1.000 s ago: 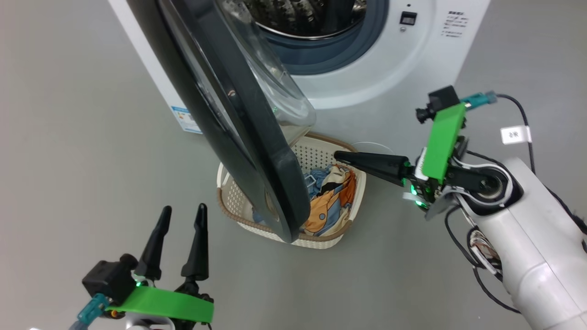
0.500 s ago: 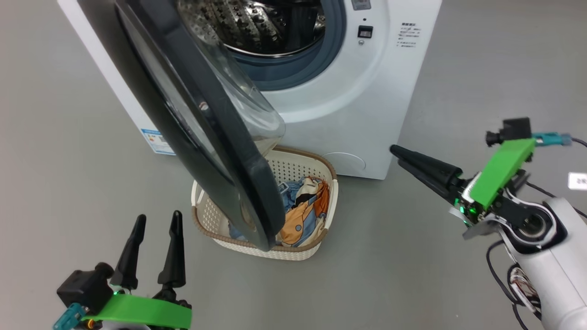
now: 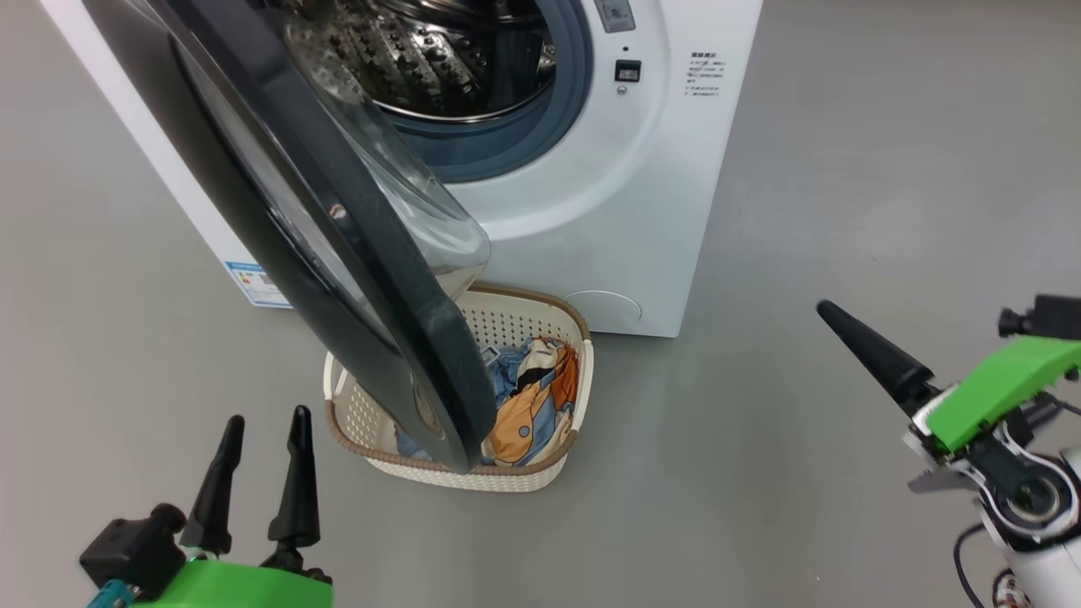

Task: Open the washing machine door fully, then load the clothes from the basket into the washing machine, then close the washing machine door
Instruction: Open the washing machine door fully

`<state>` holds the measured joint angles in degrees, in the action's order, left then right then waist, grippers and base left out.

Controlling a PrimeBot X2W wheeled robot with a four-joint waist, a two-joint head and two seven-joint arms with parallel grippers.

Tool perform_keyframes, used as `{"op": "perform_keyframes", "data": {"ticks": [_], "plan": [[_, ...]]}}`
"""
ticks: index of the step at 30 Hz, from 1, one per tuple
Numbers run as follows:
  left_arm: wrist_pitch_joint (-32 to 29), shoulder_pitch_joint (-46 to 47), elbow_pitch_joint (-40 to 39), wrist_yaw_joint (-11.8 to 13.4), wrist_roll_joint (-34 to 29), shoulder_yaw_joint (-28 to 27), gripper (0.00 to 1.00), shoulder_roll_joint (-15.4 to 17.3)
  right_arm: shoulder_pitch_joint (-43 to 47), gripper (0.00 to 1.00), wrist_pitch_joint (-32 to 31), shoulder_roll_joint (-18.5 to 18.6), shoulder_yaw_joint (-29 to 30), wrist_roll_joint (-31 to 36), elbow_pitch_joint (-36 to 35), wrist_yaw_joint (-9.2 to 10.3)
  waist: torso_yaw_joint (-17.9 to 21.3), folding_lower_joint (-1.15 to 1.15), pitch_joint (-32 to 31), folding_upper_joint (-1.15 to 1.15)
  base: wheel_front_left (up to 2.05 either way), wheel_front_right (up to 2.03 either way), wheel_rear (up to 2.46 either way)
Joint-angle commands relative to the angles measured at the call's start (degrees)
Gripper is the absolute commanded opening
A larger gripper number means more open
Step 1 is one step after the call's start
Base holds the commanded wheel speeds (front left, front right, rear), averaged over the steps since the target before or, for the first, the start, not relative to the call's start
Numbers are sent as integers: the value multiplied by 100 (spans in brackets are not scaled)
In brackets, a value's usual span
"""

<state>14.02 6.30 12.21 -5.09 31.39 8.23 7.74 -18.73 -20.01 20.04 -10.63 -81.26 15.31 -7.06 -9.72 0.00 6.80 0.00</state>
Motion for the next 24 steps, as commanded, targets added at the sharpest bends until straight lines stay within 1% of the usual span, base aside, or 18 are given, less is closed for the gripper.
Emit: {"op": "perform_keyframes", "data": {"ticks": [1,13,24], "plan": [[-11,44,-188,37,36,-219,100,142,87,100,118,147,-25,110,-211,-43,31,0,-22,0,0,0,0],[-25,-92,-322,134,93,-270,100,212,839,100,1249,563,-122,677,-709,-43,140,0,-69,0,0,0,0],[-15,-99,-327,166,127,-267,100,235,1169,100,2218,1011,-549,1269,-855,-43,129,0,-98,0,0,0,0]]}}
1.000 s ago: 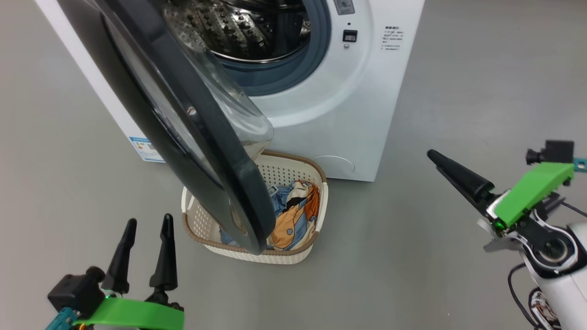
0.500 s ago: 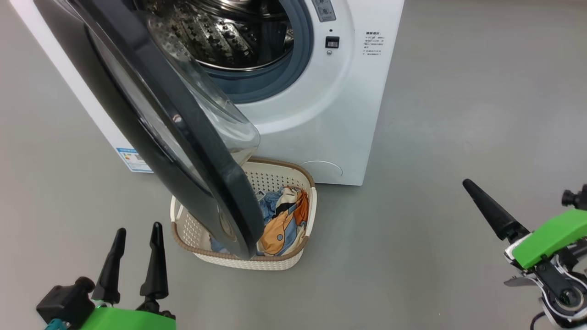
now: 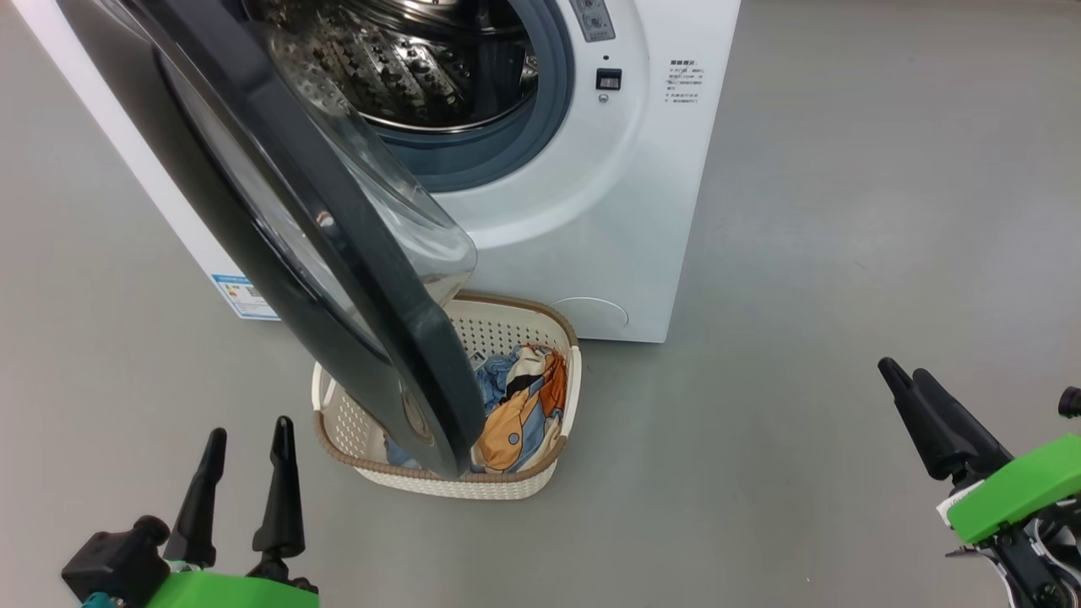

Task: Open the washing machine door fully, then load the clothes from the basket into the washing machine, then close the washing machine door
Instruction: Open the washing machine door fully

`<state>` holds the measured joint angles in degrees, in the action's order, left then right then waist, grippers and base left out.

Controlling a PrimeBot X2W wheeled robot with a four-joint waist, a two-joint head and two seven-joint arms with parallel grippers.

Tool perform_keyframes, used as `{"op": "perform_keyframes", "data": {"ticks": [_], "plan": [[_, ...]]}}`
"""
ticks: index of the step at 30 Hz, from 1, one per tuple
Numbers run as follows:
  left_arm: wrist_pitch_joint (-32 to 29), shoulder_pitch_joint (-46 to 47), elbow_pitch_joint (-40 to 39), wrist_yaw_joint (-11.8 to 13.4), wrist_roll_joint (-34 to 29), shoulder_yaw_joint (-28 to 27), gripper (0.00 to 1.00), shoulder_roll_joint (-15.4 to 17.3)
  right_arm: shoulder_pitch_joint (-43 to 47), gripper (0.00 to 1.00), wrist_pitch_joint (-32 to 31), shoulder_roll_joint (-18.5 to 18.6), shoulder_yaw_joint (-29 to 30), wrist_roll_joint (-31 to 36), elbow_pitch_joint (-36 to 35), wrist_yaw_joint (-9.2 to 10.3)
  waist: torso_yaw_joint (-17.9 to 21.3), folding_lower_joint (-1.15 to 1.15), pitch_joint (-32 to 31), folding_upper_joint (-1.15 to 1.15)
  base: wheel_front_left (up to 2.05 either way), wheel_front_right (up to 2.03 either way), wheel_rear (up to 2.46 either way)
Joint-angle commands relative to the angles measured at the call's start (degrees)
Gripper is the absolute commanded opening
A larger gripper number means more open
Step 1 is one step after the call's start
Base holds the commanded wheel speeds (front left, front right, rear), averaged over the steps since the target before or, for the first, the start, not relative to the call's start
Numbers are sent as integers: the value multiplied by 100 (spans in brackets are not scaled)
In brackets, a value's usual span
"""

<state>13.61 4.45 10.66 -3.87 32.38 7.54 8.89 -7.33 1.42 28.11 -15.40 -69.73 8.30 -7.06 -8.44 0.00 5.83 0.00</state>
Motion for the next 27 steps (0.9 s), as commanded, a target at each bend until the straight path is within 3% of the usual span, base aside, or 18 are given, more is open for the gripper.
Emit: {"op": "perform_keyframes", "data": {"ticks": [1,14,27], "plan": [[28,81,-173,47,31,-199,100,123,50,100,159,241,-122,168,-148,-43,0,0,-5,0,0,0,0],[37,31,-220,108,90,-235,100,154,291,100,1189,500,-597,709,-68,-43,69,0,-35,0,0,0,0],[-24,-45,-394,209,251,-333,100,182,259,100,1354,446,-618,1290,-73,-43,284,0,-74,0,0,0,0]]}}
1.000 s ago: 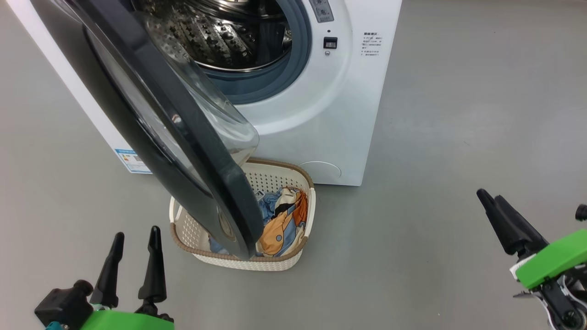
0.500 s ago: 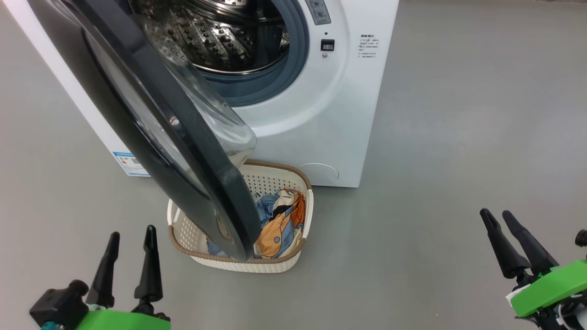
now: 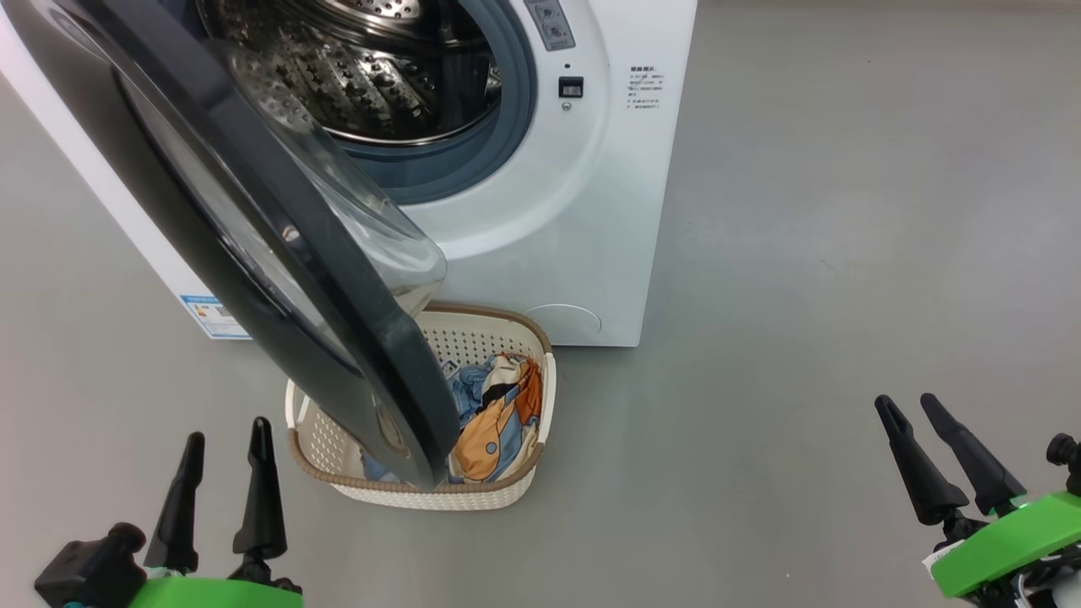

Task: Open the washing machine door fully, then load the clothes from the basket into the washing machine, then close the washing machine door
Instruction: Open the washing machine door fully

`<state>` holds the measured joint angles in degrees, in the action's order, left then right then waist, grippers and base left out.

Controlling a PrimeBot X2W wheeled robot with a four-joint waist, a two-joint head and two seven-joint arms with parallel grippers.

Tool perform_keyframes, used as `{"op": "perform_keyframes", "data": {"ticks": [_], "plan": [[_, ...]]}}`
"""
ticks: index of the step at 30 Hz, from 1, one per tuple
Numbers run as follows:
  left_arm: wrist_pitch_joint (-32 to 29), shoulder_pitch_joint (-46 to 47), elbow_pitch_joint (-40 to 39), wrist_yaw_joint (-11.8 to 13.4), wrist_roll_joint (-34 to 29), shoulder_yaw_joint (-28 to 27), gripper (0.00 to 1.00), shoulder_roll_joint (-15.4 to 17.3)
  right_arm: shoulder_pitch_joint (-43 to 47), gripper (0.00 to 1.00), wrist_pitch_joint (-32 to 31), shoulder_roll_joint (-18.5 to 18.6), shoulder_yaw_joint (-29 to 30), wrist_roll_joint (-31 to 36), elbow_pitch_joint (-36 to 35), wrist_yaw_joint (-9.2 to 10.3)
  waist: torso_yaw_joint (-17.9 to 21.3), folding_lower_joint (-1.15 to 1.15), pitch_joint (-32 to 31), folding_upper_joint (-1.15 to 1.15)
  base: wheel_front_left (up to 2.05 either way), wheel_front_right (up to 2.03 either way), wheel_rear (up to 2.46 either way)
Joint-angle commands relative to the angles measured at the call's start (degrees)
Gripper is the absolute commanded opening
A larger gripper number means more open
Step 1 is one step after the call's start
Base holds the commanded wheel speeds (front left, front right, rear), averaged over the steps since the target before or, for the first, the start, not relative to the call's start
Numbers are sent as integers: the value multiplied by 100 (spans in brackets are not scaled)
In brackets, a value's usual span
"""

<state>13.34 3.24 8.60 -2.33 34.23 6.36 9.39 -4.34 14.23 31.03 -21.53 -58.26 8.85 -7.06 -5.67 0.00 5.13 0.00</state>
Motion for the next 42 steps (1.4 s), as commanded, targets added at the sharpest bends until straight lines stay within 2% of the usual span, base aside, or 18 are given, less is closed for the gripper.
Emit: {"op": "perform_keyframes", "data": {"ticks": [1,9,16,18,24,31,37,42], "plan": [[1,70,-197,59,74,-217,100,136,-43,100,74,142,48,301,-155,-43,12,0,-6,0,0,0,0],[-23,44,-262,102,100,-210,100,155,134,100,75,-33,231,1080,-162,-43,-4,0,-19,0,0,0,0],[-24,45,-284,131,176,-230,100,134,194,100,76,-127,307,1159,-150,-43,-28,0,-10,0,0,0,0],[-4,97,-355,134,210,-276,0,124,204,100,76,-138,326,1141,-150,-43,-36,0,-17,0,0,0,0],[12,305,-923,247,383,-504,0,60,240,100,76,-132,337,1162,-154,-43,-48,0,-53,0,0,0,0],[-390,617,-2395,477,653,-537,0,-12,245,100,76,-118,353,1204,-189,-43,-25,0,-82,0,0,0,0],[-939,964,-3529,650,660,126,0,-235,217,100,76,-138,380,1309,-233,-43,29,0,-93,0,0,0,0],[-1262,1147,-3700,736,649,950,0,-450,191,100,76,-237,496,1444,-298,-43,111,0,-97,0,0,0,0]]}}
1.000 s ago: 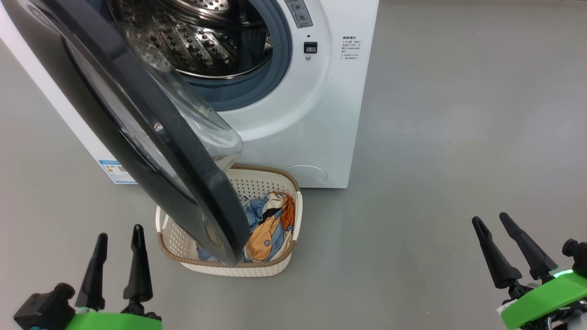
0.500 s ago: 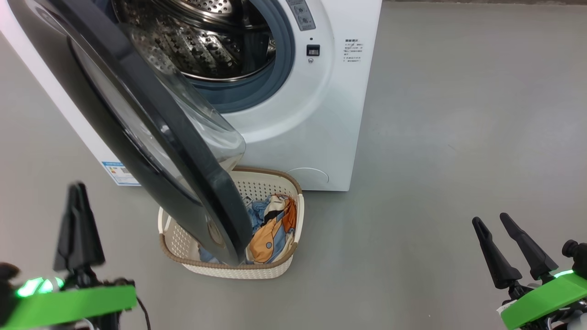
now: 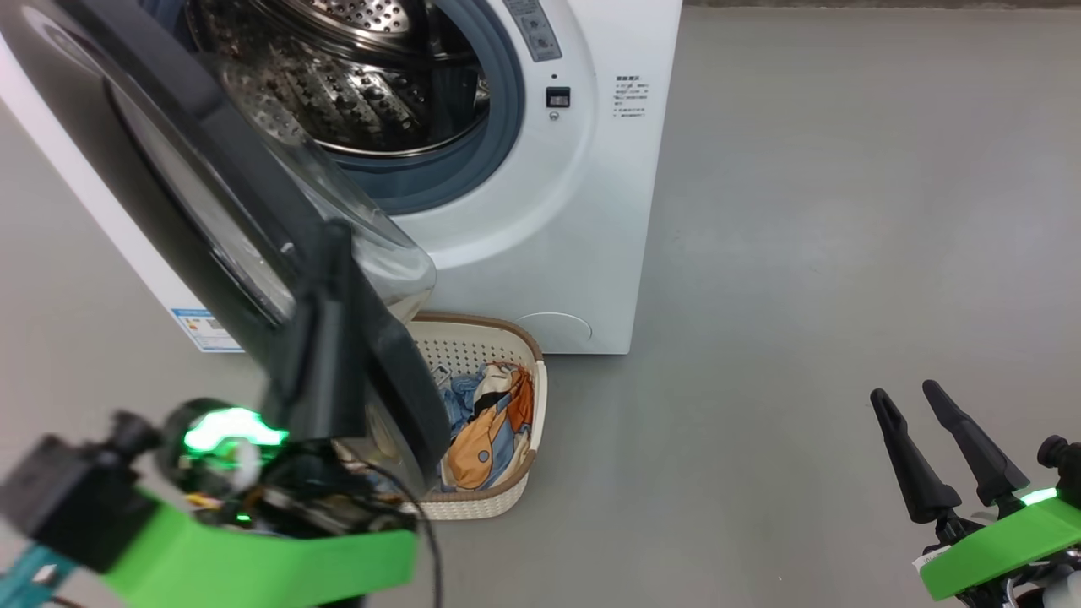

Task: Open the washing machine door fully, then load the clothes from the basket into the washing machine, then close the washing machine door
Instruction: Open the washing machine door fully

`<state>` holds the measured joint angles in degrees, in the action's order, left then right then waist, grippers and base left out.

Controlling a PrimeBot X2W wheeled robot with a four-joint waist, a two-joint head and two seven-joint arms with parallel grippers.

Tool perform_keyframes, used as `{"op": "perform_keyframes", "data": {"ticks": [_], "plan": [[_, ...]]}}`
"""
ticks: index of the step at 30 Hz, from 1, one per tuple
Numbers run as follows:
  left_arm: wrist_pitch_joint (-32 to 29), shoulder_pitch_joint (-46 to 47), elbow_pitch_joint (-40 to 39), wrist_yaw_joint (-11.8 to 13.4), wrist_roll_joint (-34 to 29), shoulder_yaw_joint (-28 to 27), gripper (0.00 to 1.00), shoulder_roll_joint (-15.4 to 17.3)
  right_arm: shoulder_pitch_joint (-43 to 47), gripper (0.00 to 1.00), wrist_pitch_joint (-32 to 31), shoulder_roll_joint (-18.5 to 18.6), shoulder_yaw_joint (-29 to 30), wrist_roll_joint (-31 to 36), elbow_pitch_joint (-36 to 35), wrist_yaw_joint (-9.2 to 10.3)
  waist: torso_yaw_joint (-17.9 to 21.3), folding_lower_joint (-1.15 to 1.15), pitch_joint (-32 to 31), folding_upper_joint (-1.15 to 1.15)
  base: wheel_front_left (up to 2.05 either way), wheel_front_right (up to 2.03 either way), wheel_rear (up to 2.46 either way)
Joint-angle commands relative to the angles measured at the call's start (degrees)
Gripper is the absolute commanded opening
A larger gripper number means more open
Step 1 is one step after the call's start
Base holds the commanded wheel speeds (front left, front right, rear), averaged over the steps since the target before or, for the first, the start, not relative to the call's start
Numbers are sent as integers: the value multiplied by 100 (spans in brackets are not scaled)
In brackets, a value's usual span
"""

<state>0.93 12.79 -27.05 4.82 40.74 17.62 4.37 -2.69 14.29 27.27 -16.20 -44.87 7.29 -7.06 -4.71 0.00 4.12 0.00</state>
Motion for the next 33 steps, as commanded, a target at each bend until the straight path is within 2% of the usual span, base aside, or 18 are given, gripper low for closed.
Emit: {"op": "perform_keyframes", "data": {"ticks": [1,8,18,33], "plan": [[-32,210,-82,38,20,-63,0,19,23,100,71,106,-12,142,-162,-43,43,0,10,0,0,0,0],[165,310,604,177,278,226,0,-97,28,100,71,-136,193,525,-316,-43,224,0,47,0,0,0,0],[277,313,1469,111,634,542,0,-130,204,100,71,-484,567,828,-487,-43,339,0,114,0,0,0,0],[670,361,2783,63,1190,429,0,-144,268,100,71,-731,673,1003,-570,-43,404,0,137,0,0,0,0]]}}
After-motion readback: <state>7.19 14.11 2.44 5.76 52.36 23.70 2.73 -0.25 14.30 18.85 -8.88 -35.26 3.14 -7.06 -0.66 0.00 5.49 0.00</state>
